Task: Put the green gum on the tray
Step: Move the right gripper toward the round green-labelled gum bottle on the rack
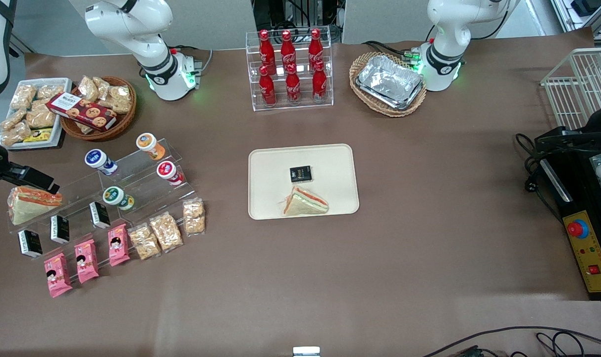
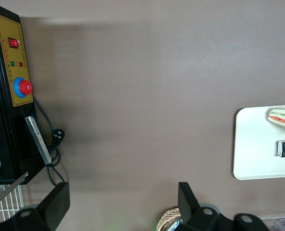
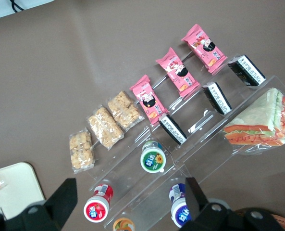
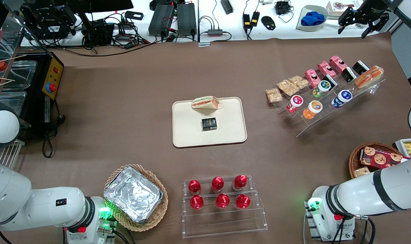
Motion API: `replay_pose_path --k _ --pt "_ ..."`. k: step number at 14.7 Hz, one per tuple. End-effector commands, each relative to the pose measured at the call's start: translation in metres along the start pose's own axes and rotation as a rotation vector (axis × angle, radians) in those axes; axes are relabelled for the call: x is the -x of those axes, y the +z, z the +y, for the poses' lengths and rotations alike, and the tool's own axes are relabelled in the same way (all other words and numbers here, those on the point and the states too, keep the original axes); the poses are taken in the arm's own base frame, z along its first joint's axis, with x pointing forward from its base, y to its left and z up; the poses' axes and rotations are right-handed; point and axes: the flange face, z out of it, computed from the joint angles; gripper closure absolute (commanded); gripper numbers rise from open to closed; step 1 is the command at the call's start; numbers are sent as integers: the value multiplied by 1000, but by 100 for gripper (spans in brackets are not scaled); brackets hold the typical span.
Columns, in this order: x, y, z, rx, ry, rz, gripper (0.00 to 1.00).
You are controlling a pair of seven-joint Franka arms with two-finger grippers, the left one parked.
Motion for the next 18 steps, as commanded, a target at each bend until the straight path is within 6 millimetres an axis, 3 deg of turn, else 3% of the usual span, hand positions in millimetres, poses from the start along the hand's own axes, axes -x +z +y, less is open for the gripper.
replay_pose_path --k 1,7,9,10,12,18 --pt "8 -11 1 -2 -112 -4 0" --pt "14 -1 -14 48 -191 -33 0" --pt "28 -9 -30 71 -232 -60 0" --pt "32 -12 -30 113 -254 -64 0" --pt "44 -12 -19 127 -276 -71 0" --pt "109 1 34 47 -359 -35 0"
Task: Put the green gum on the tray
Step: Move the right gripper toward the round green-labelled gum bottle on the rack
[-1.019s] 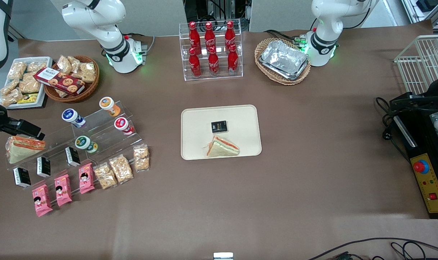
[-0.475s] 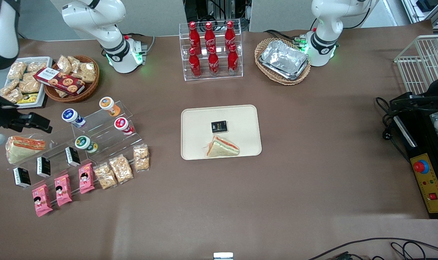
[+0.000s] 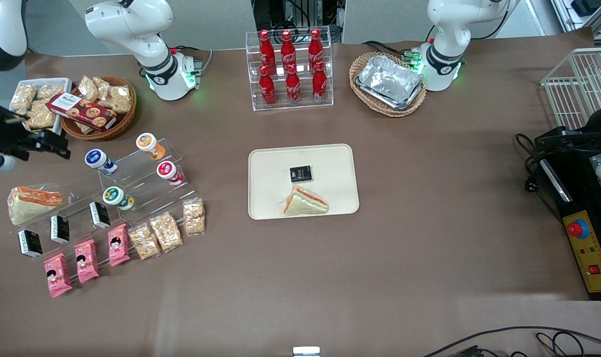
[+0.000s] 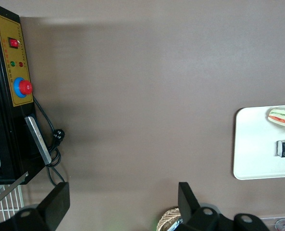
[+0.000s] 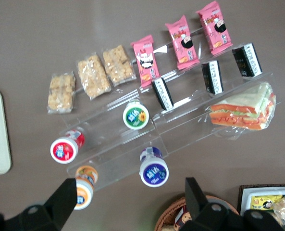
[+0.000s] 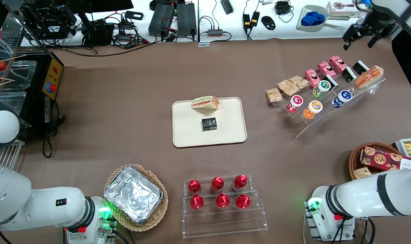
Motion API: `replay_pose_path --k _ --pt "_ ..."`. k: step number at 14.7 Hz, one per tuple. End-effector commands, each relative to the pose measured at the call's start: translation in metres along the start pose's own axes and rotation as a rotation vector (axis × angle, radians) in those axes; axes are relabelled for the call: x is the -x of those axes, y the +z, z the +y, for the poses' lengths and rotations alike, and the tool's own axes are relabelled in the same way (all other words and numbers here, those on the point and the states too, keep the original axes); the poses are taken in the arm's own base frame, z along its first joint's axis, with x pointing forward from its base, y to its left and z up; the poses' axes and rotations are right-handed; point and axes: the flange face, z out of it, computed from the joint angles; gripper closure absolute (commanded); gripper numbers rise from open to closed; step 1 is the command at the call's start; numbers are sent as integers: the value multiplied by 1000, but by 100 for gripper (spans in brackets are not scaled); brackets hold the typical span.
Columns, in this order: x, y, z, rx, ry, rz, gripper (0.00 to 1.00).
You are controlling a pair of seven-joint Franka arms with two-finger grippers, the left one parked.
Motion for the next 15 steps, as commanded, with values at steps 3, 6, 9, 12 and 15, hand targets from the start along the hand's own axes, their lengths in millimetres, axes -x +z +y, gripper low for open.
replay_pose_path --k 3,6,9,12,15 --pt "57 15 23 -33 -44 66 0" --pt "52 13 24 -28 -95 93 0" --pt "43 10 18 -29 -109 96 0" --pt "36 18 16 -28 -111 81 0" --pt "25 31 15 -21 -111 69 0"
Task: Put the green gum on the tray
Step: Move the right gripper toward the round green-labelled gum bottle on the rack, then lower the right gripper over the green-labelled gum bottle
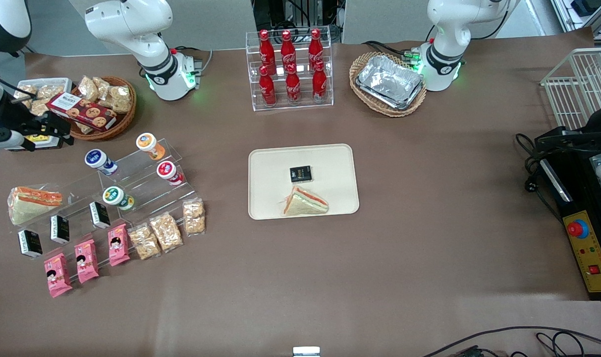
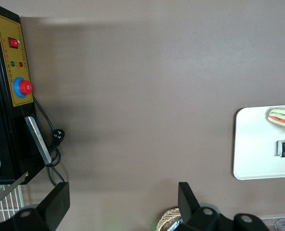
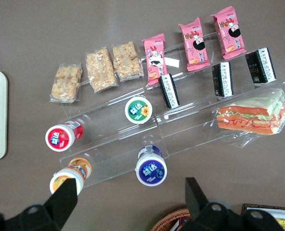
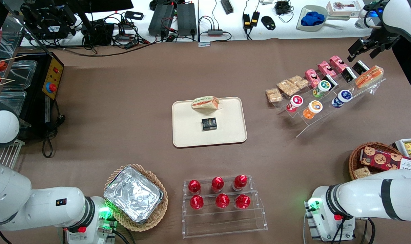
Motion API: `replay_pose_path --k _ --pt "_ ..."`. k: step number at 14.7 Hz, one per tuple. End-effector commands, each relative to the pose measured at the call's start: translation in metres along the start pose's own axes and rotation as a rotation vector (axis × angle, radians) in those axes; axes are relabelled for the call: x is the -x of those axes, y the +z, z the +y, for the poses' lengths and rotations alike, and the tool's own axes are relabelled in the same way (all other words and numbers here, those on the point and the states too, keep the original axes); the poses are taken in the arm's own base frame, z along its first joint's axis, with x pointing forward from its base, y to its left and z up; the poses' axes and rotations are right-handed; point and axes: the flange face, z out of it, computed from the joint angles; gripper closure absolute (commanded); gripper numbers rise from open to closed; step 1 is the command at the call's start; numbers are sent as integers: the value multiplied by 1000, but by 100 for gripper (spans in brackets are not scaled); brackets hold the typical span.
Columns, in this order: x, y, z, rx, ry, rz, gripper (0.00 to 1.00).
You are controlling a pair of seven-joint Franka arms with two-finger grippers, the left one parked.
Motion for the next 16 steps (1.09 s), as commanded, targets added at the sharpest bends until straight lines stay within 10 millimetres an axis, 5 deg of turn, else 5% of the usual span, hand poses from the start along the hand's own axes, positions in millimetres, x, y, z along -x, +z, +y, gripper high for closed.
replay_pose_path --k 1,7,16 --pt "-15 18 2 19 -13 -13 0" --pt "-44 89 2 16 -1 -35 0" --pt "-40 195 -2 49 -19 43 0"
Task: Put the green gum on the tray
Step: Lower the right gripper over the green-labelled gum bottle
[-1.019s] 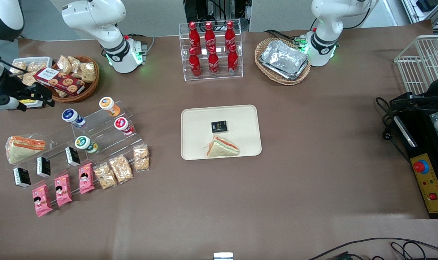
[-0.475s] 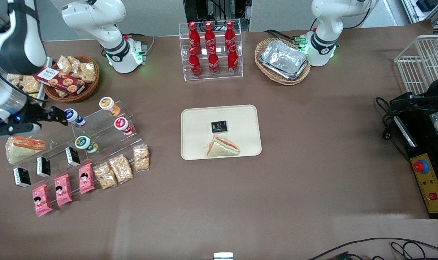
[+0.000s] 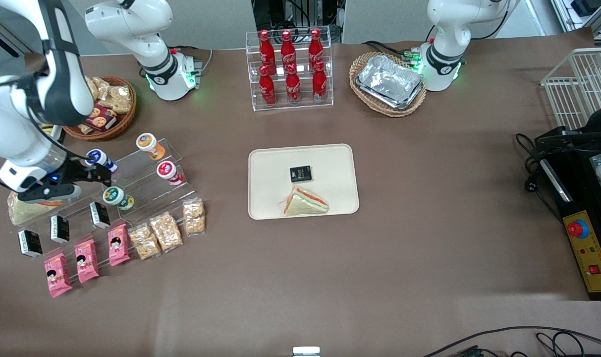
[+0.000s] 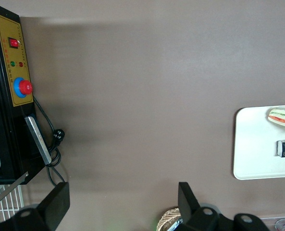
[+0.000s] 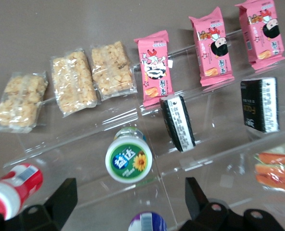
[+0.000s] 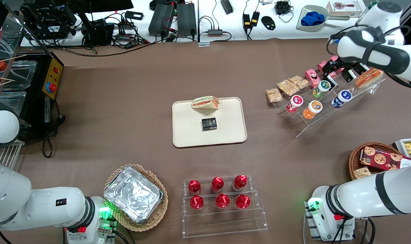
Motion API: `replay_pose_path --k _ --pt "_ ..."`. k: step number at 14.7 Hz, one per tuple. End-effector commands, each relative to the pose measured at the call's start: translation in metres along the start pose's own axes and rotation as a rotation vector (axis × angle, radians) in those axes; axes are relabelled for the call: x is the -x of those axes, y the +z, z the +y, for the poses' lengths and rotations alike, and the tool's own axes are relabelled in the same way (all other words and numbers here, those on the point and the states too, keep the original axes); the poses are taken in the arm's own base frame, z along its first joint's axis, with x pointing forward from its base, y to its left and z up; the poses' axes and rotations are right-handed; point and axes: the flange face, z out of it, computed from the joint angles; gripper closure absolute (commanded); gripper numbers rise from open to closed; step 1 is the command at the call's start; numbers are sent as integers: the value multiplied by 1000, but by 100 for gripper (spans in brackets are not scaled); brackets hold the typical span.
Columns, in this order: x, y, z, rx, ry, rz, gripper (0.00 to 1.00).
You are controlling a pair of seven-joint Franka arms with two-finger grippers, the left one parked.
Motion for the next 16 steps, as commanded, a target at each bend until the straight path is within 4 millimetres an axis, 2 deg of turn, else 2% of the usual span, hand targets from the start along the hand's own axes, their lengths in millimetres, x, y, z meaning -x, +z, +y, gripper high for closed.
replay_pose_path --k 1,5,9,11,16 --pt "2 39 -1 6 -9 48 0" --pt "-3 67 0 2 12 44 0" --pt "2 96 -4 14 6 44 0" --pt "7 102 -5 11 8 29 0" --pt "9 98 -7 6 5 29 0"
